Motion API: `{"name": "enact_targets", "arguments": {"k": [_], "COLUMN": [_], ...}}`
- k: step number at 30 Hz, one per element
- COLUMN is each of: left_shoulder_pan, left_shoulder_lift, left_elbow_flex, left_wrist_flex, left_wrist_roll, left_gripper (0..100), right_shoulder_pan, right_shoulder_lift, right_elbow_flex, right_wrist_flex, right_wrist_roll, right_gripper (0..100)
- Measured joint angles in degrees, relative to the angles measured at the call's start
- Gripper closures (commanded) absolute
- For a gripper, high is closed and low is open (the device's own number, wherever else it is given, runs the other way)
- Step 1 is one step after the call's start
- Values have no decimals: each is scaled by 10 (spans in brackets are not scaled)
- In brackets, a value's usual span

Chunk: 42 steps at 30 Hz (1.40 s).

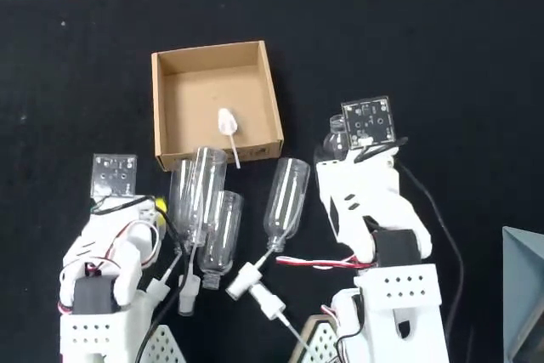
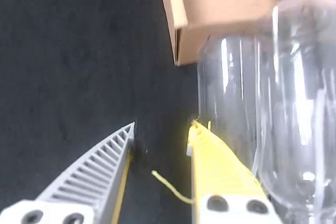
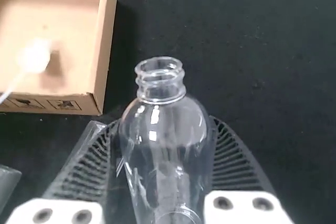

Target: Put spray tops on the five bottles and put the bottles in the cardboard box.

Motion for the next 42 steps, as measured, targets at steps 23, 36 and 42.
{"name": "enact_targets", "arguments": {"k": [23,36,42], "left_shoulder_pan": [45,75,94], "left_shoulder_lift": [-2,220,324], "left_elbow_flex": [-179,-301,-355], "left_wrist_flex": [65,66,66], "left_wrist_roll": [-4,-4,-4], "left_gripper": [939,934,905], "right_shoulder_pan": [0,0,0], "right_shoulder_lift": [0,0,0], "right_elbow_flex": [0,0,0], "right_wrist_flex": [-7,-7,-7], "right_wrist_roll": [0,0,0], "right_gripper": [886,886,886]}}
